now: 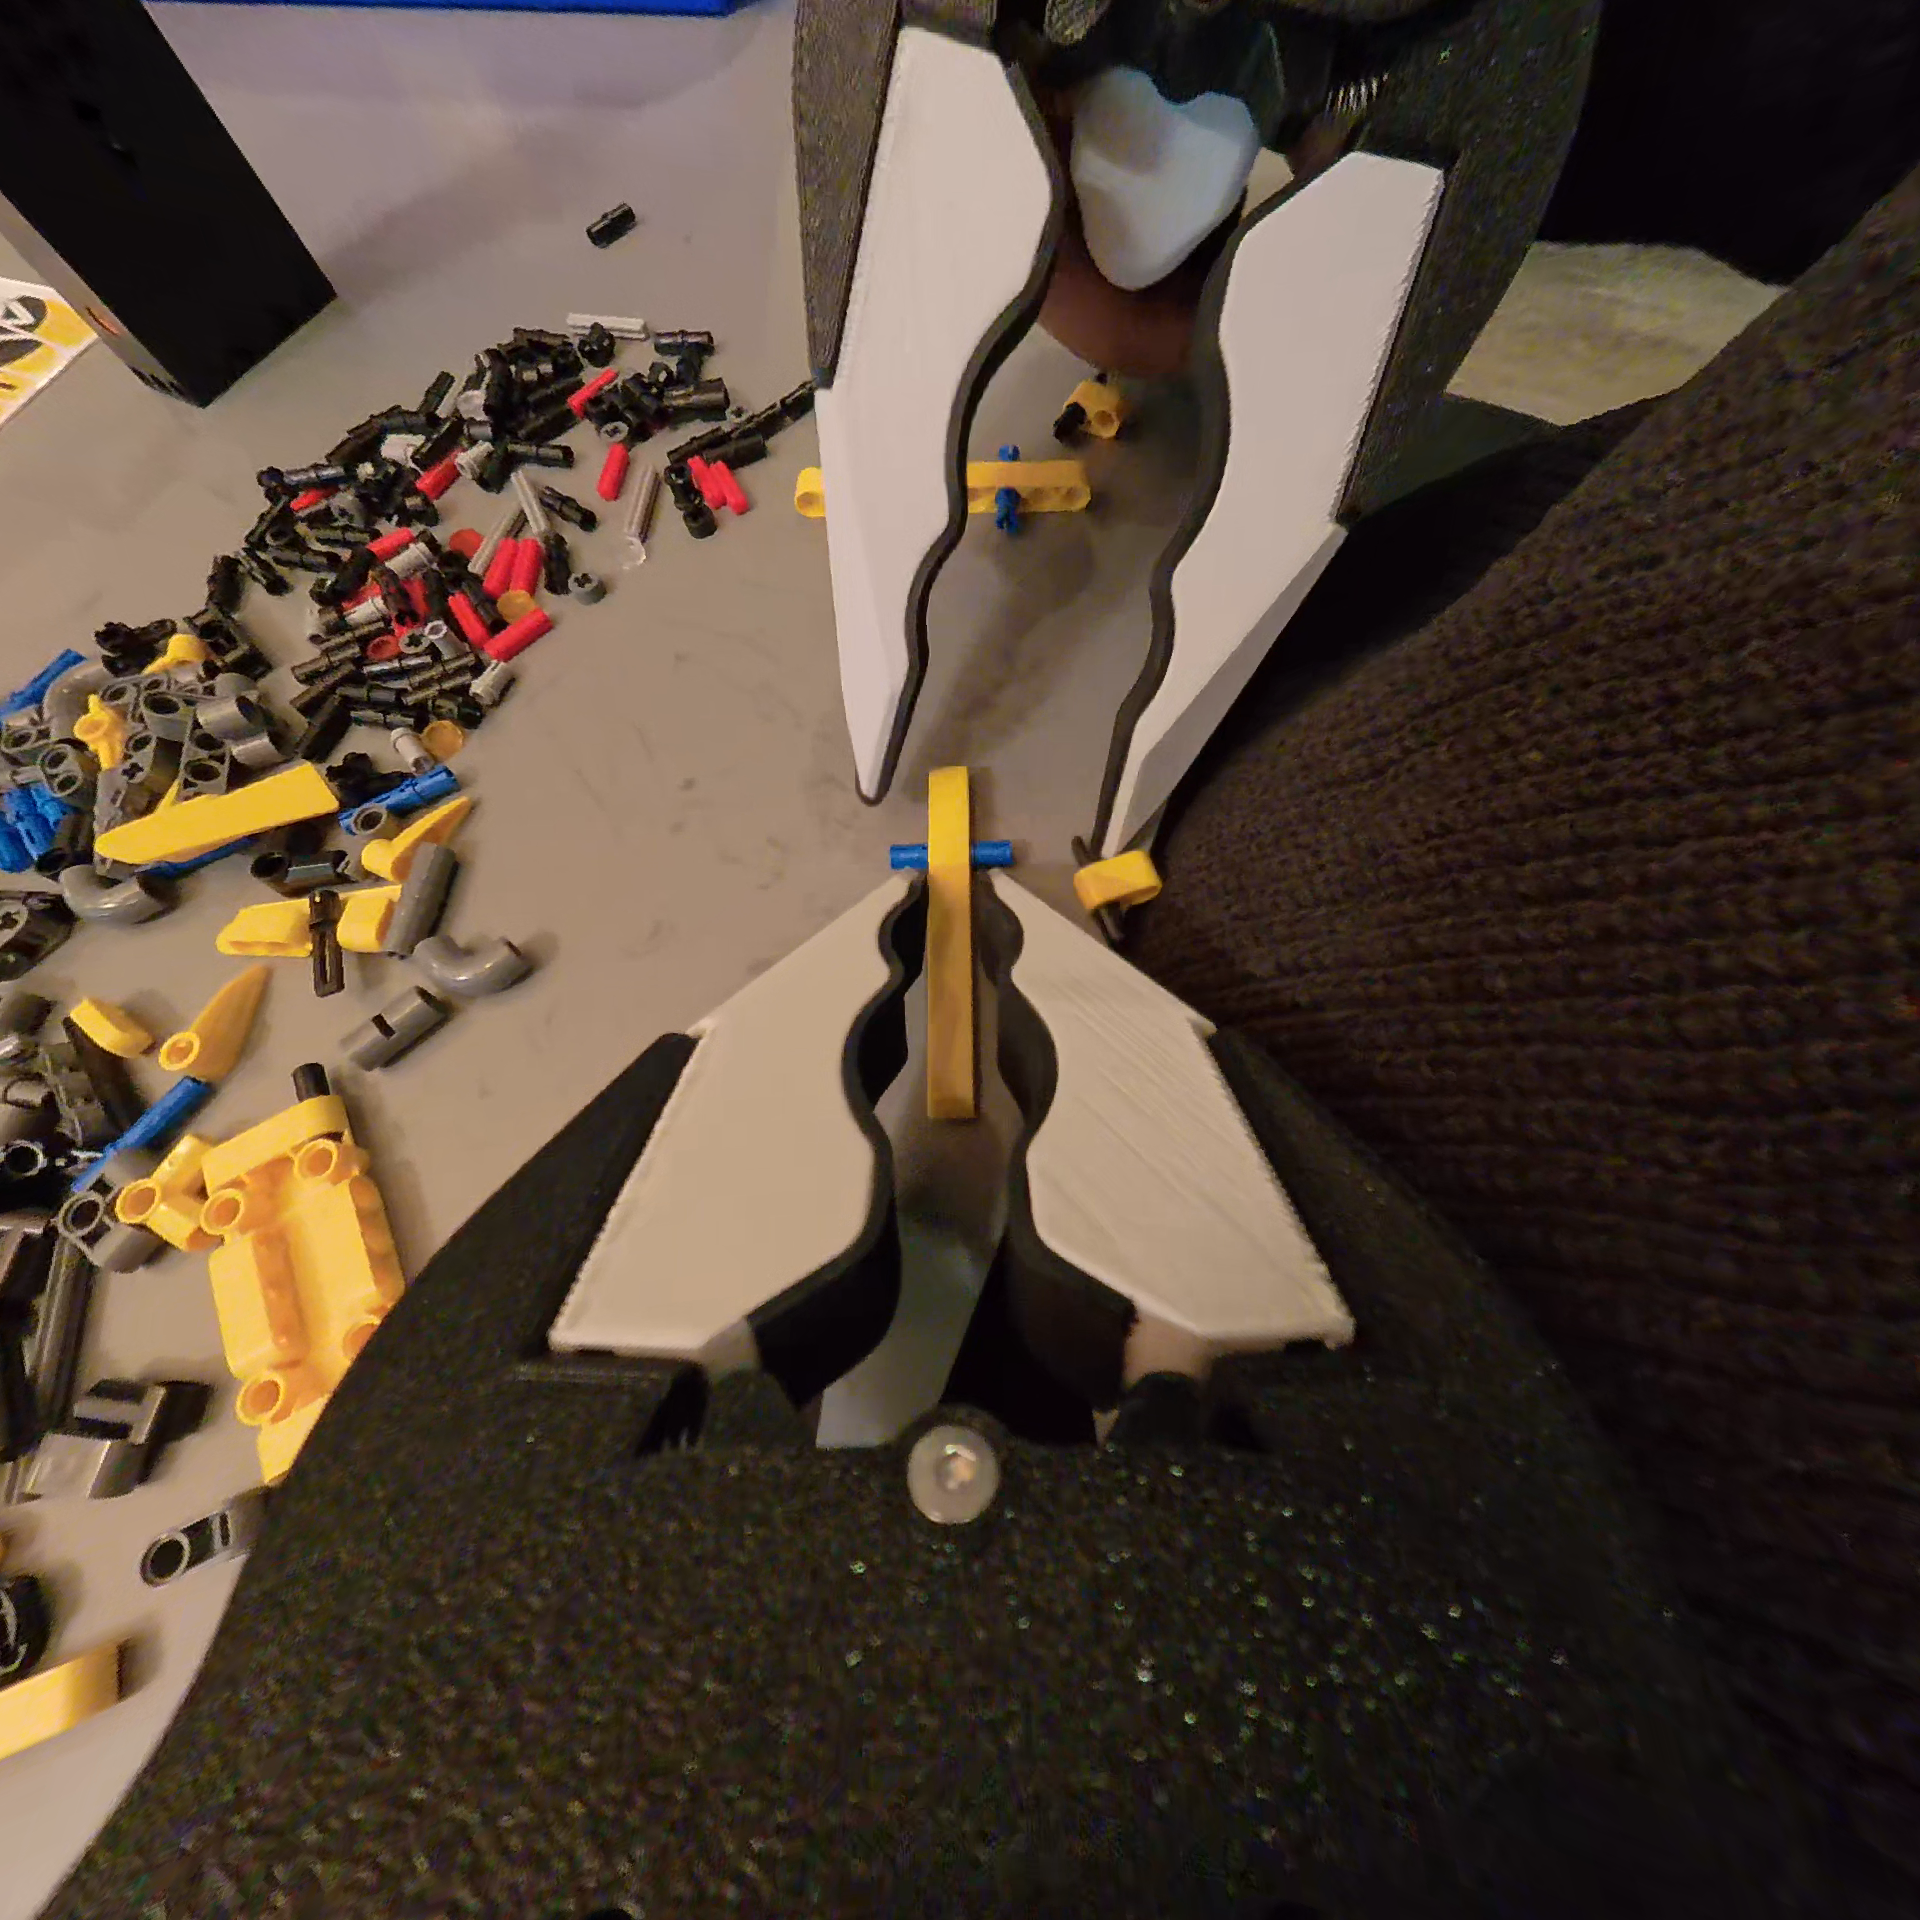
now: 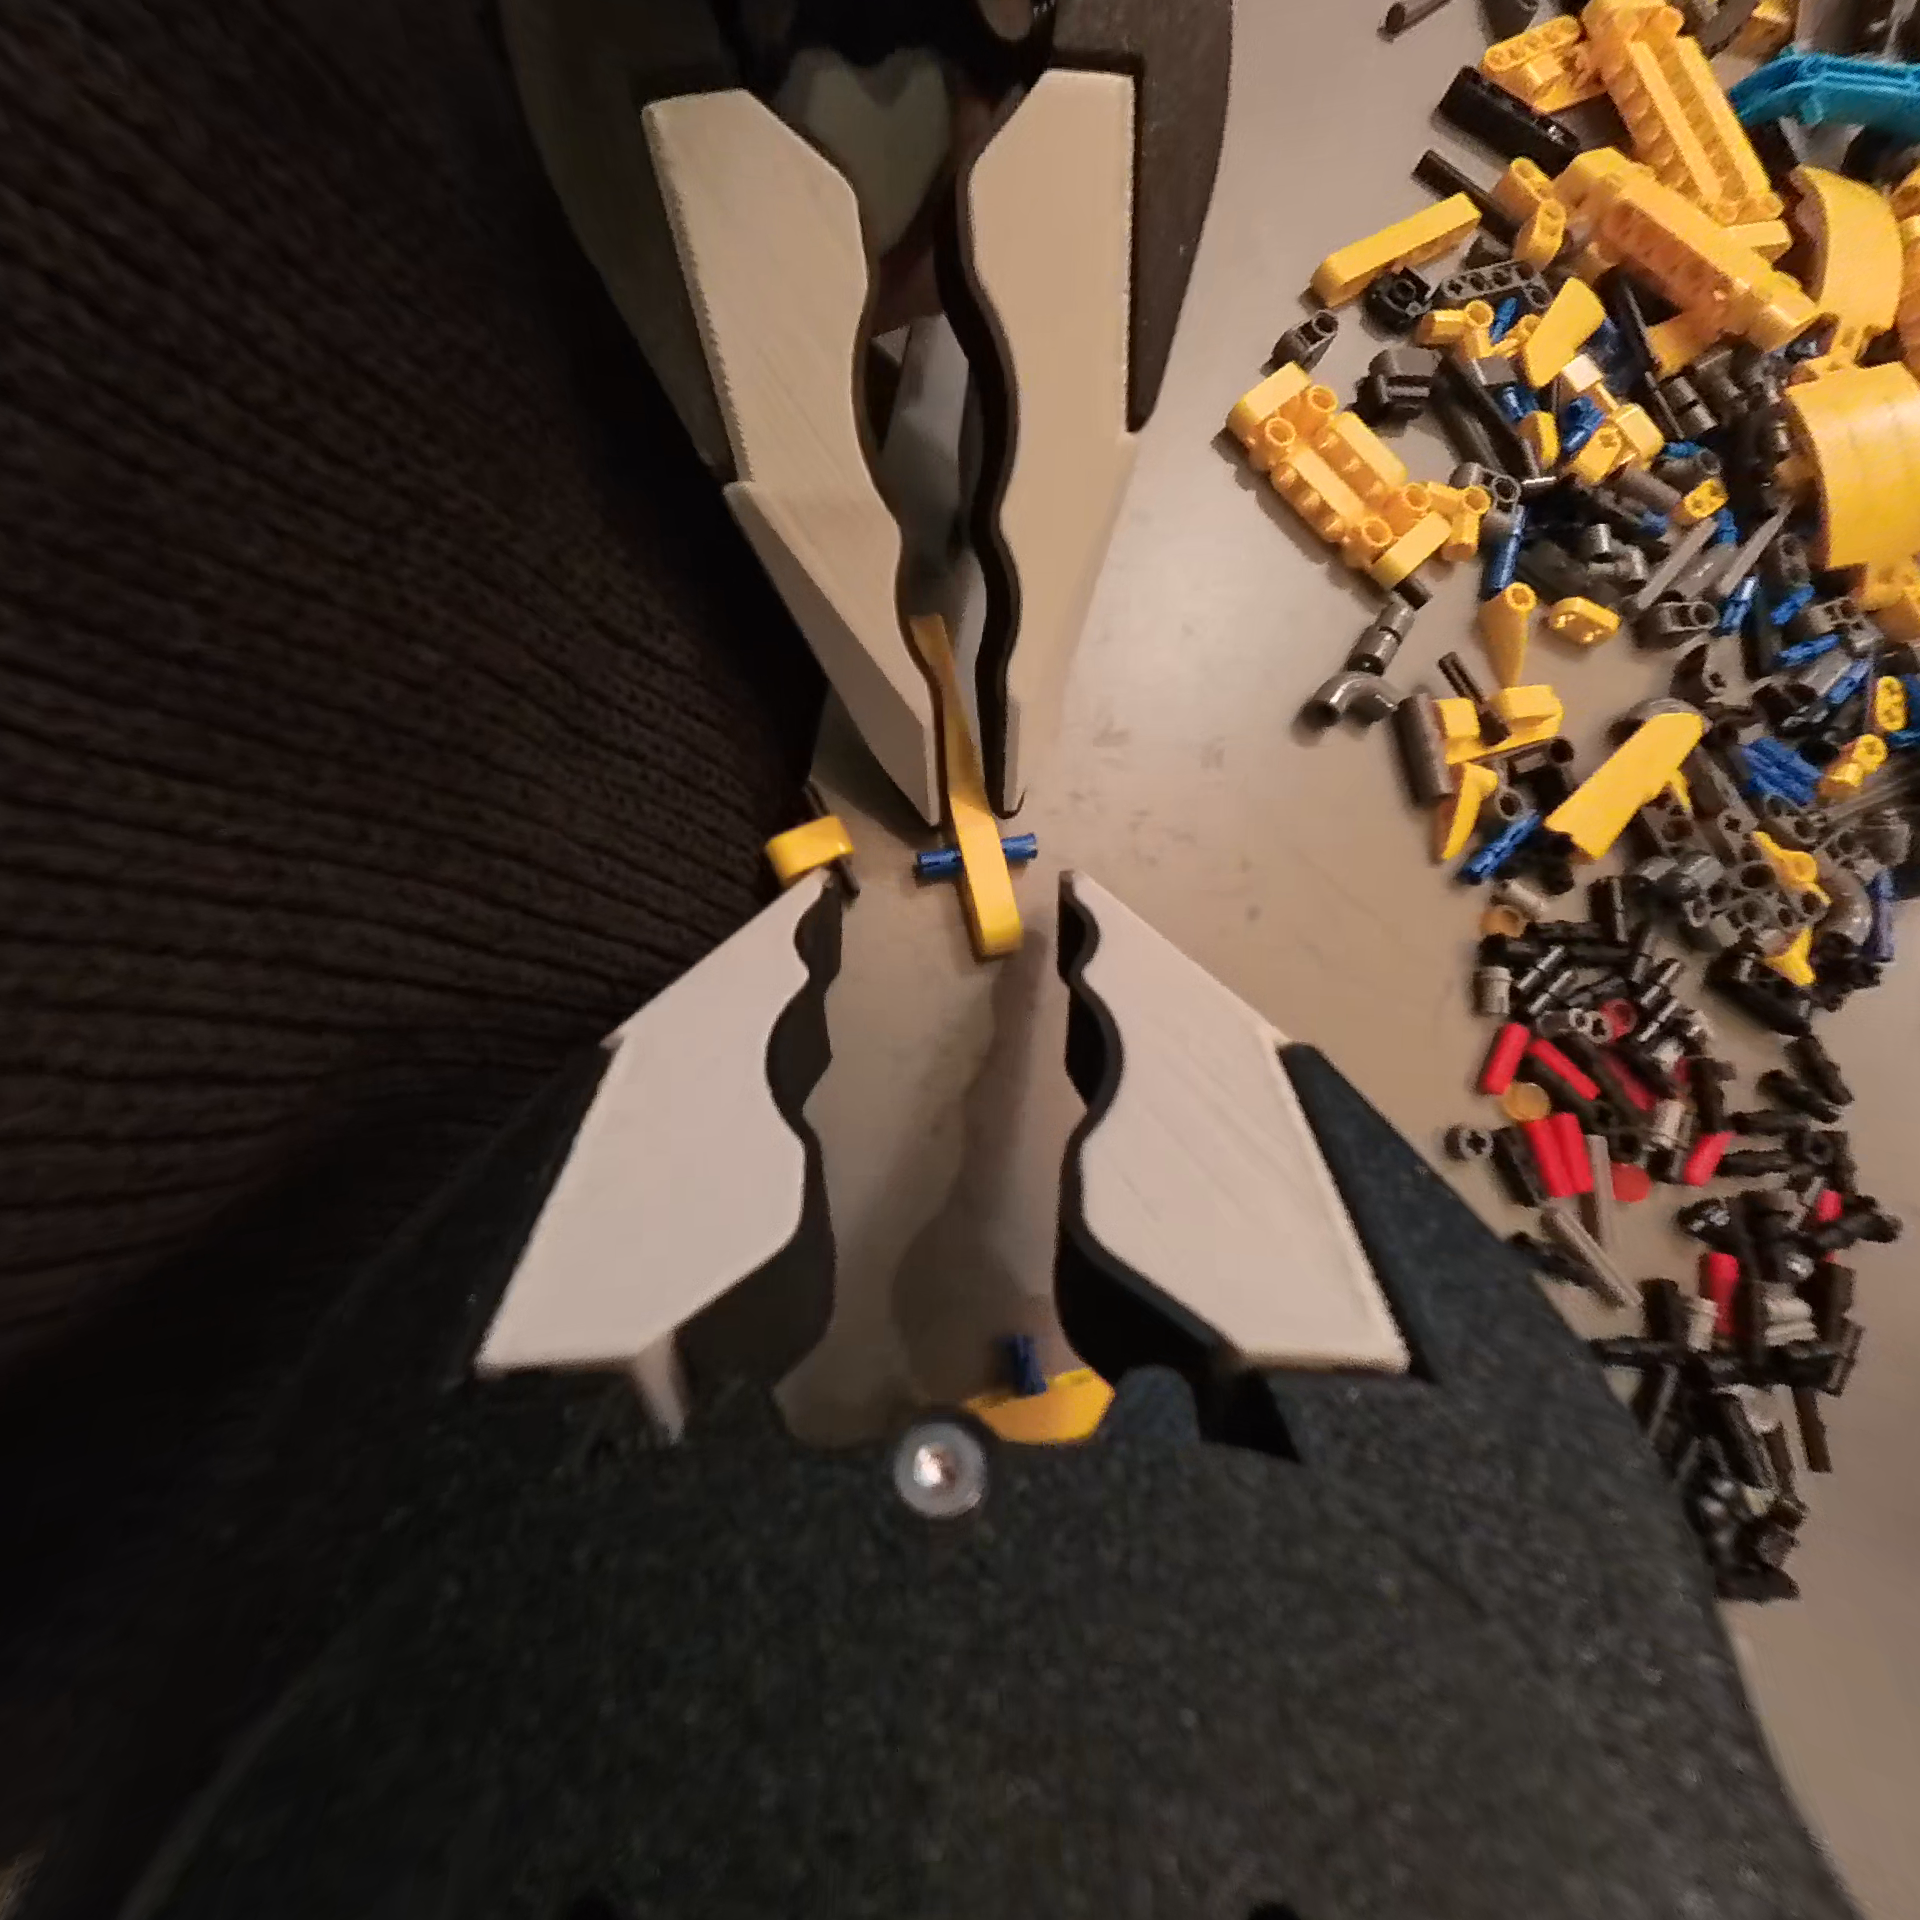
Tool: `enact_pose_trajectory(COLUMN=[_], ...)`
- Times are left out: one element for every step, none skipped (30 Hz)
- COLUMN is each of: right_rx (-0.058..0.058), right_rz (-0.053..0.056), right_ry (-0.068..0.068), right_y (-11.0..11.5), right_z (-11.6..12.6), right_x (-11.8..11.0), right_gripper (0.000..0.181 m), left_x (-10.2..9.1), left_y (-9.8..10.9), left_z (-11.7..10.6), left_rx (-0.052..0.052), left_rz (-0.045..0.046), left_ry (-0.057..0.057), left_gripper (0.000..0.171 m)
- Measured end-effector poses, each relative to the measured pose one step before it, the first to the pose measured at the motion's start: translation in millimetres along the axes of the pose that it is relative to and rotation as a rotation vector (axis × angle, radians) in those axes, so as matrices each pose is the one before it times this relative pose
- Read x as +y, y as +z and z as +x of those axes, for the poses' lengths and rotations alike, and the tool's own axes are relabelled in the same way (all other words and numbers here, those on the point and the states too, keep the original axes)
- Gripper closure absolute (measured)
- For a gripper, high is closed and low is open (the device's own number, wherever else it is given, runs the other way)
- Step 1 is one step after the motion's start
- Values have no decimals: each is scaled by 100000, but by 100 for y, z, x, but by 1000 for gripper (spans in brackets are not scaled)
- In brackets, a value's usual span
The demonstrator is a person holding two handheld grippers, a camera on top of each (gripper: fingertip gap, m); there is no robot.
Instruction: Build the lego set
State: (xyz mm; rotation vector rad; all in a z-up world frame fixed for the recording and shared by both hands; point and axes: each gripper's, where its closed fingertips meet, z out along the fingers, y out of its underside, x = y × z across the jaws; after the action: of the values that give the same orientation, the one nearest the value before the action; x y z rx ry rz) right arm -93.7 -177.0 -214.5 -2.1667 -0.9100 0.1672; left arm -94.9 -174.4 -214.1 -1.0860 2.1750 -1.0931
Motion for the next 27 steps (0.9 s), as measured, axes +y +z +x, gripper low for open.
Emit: enact_pose_trajectory(right_rx=[310,63,-260,747,1523,1424,877,299,-513,-971,-864,-318,147,449,1411,1742,1118,262,-439,-626,-390,-61,545,1065,1529,1452,660], right_rz=[253,26,-10,-390,-548,-417,46,572,1060,1764,2556,2644,1908,594,-909,-1798,-1791,-1016,-234,52,-14,-517,-1323,-1805,-1749,-1116,-41], right_ry=[1052,1271,940,315,88,449,1345,2302,2847,2822,2520,2366,2153,1748,1492,1092,578,483,719,962,1065,747,98,-452,-499,-123,612], right_y=[117,83,-1,-88,-185,-260,-291,-300,-281,-229,-152,-27,101,200,274,305,272,220,152,70,0,-42,-72,-91,-84,-101,-94], right_z=[20,-20,-59,97,212,225,153,57,-116,-275,-335,-289,-218,-158,36,133,103,41,-4,28,85,144,208,271,328,335,224], right_x=[-52,-29,-4,103,193,215,146,26,-100,-271,-423,-453,-367,-176,50,210,242,169,74,29,40,128,268,362,381,289,117], right_gripper=[139,139,140,140,140,140,140,140,140,140,139,139,134,129,123,122,122,123,123,122,122,122,123,123,122,122,121], left_x=[-7,-38,-35,39,95,33,-134,-229,-177,-8,181,227,165,21,-52,30,18,33,37,49,38,61,45,25,19,-19,-29], left_y=[-18,-21,-45,-102,-153,-215,-273,-279,-216,-81,46,117,131,89,23,59,35,21,30,45,68,82,77,84,75,81,76], left_z=[20,-17,21,40,-150,-119,113,169,118,139,-68,-172,-170,-129,-22,-37,-33,-3,2,-33,-107,-110,-98,-74,-53,-16,-50], left_rx=[-8,-138,176,452,-675,-363,1033,1160,890,1238,217,-577,-648,-741,-287,-356,-465,-283,-31,-124,-546,-657,-625,-503,-402,-133,-287], left_rz=[323,462,612,204,-154,340,1460,1919,1411,241,-799,-906,-360,54,141,-452,-432,-380,-602,-839,-1019,-1145,-972,-827,-698,-467,-295], left_ry=[83,-490,-518,91,284,206,149,-198,-849,-1170,-1401,-795,-115,-209,-194,-241,171,541,451,46,-218,-24,245,348,298,182,-118], left_gripper=[163,162,162,161,161,161,161,161,162,161,161,161,161,161,160,160,160,161,161,161,162,163,163,163,164,164,164])
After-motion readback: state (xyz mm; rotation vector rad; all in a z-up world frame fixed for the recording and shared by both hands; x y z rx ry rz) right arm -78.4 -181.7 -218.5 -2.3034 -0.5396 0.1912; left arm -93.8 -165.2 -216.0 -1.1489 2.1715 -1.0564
